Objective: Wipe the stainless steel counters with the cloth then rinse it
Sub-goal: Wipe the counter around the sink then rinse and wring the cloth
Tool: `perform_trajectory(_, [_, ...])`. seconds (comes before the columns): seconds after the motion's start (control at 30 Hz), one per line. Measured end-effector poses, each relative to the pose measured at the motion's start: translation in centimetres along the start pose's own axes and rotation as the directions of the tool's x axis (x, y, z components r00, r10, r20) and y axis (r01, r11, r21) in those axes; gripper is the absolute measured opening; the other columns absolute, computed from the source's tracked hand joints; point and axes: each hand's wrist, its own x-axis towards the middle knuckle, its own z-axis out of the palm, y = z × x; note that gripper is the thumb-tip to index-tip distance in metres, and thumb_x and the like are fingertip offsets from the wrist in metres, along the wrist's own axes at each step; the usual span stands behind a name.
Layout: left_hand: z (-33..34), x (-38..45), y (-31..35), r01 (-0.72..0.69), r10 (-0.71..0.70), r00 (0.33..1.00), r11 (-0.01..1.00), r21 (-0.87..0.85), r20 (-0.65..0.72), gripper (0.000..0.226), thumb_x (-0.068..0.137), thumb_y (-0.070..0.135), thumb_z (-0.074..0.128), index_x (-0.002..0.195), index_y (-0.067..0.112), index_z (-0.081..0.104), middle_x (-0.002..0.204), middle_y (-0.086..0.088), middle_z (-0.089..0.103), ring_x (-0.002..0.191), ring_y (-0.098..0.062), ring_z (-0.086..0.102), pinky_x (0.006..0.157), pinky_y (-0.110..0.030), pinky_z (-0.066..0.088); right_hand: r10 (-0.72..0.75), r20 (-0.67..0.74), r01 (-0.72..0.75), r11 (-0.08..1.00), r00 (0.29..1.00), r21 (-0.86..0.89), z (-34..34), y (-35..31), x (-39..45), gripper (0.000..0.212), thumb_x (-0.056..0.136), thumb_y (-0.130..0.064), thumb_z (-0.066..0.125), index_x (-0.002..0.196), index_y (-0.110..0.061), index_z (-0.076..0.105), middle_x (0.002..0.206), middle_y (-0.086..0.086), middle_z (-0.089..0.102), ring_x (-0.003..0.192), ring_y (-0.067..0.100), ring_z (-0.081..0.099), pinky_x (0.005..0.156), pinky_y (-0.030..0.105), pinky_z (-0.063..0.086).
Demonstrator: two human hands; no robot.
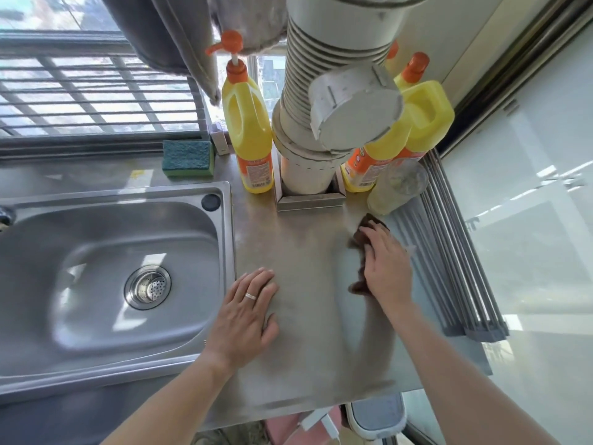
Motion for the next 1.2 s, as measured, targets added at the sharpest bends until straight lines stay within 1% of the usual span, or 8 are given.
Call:
perform_trajectory(0.17, [0.0, 0.1, 0.1, 0.004, -0.004, 1.000, 1.000, 0.002, -0.010, 0.057, 0.075, 0.022, 0.071, 0.129, 0.007, 0.062, 0.145, -0.010, 0.052, 0.140, -0.032, 0.046, 0.121, -0.047, 0.031, 0.211, -0.067, -0.210, 0.977, 0.975, 0.014, -0.6, -0.3, -1.3, 0.036, 0.103, -0.019, 0.047, 0.136, -0.018, 0.063, 0.149, 0.000, 0.059, 0.143, 0.023, 0.049, 0.120, 0.044, 0.038])
perform_trajectory(0.37, [-0.2, 0.1, 0.3, 0.009, -0.009, 1.000, 1.000, 0.016, 0.019, 0.056, 0.075, 0.022, 0.069, 0.129, 0.007, 0.062, 0.143, -0.011, 0.053, 0.139, -0.033, 0.047, 0.120, -0.049, 0.033, -0.034, 0.000, 0.034, 0.997, 0.999, 0.066, 0.7, -3.9, -6.8, 0.030, 0.101, -0.018, 0.056, 0.129, -0.025, 0.065, 0.148, -0.006, 0.058, 0.143, 0.015, 0.048, 0.119, 0.035, 0.038])
perform_trajectory(0.53, [-0.1, 0.1, 0.1, 0.013, -0.014, 0.999, 1.000, 0.024, 0.035, 0.058, 0.077, 0.025, 0.069, 0.131, 0.006, 0.061, 0.145, -0.010, 0.052, 0.140, -0.033, 0.046, 0.120, -0.048, 0.032, 0.065, -0.009, -0.065, 0.995, 0.998, -0.080, 2.2, -4.8, 0.8, 0.033, 0.105, -0.021, 0.049, 0.136, -0.018, 0.058, 0.151, 0.002, 0.056, 0.143, 0.024, 0.048, 0.119, 0.041, 0.038])
perform_trajectory(0.67, [-0.1, 0.1, 0.0, 0.008, -0.009, 0.999, 1.000, 0.012, 0.036, 0.059, 0.076, 0.025, 0.069, 0.132, 0.007, 0.061, 0.145, -0.010, 0.052, 0.141, -0.032, 0.045, 0.121, -0.048, 0.031, 0.153, -0.018, -0.154, 0.985, 0.988, -0.081, 2.8, -5.8, 4.2, 0.035, 0.103, -0.017, 0.049, 0.137, -0.016, 0.056, 0.151, 0.005, 0.056, 0.142, 0.026, 0.048, 0.116, 0.043, 0.037])
perform_trajectory(0.87, [-0.1, 0.1, 0.0, 0.015, -0.015, 0.999, 1.000, 0.001, 0.040, 0.057, 0.075, 0.025, 0.068, 0.129, 0.008, 0.062, 0.145, -0.009, 0.052, 0.141, -0.031, 0.045, 0.120, -0.047, 0.032, -0.001, -0.068, -0.004, 0.997, 0.998, -0.076, 3.1, -5.5, 0.5, 0.033, 0.100, -0.017, 0.048, 0.131, -0.016, 0.061, 0.141, 0.002, 0.063, 0.138, 0.023, 0.053, 0.116, 0.043, 0.040])
perform_trajectory(0.97, [0.0, 0.1, -0.1, 0.013, -0.013, 0.999, 1.000, 0.005, 0.051, 0.057, 0.075, 0.026, 0.068, 0.130, 0.008, 0.062, 0.145, -0.008, 0.052, 0.141, -0.031, 0.045, 0.120, -0.047, 0.033, 0.045, -0.100, -0.054, 0.994, 0.994, -0.091, 3.8, -5.6, 2.2, 0.033, 0.101, -0.015, 0.050, 0.133, -0.014, 0.058, 0.142, 0.006, 0.062, 0.136, 0.026, 0.054, 0.117, 0.043, 0.039])
perform_trajectory(1.1, [-0.3, 0.1, 0.1, 0.020, -0.021, 0.998, 1.000, 0.008, 0.067, 0.057, 0.077, 0.027, 0.067, 0.131, 0.010, 0.060, 0.145, -0.007, 0.051, 0.142, -0.030, 0.044, 0.120, -0.048, 0.032, 0.121, -0.096, -0.122, 0.993, 0.988, -0.006, 4.0, -5.9, 3.8, 0.032, 0.100, -0.011, 0.053, 0.131, -0.015, 0.059, 0.144, 0.006, 0.060, 0.138, 0.028, 0.051, 0.118, 0.045, 0.038])
perform_trajectory(1.2, [-0.3, 0.2, 0.1, 0.023, -0.023, 0.997, 1.000, 0.002, 0.077, 0.057, 0.077, 0.027, 0.065, 0.132, 0.010, 0.059, 0.146, -0.006, 0.050, 0.142, -0.030, 0.044, 0.120, -0.047, 0.032, 0.044, -0.051, -0.038, 0.992, 0.998, 0.118, 3.0, -5.8, 1.4, 0.029, 0.097, -0.006, 0.057, 0.121, -0.015, 0.068, 0.139, 0.005, 0.064, 0.136, 0.027, 0.053, 0.120, 0.042, 0.036])
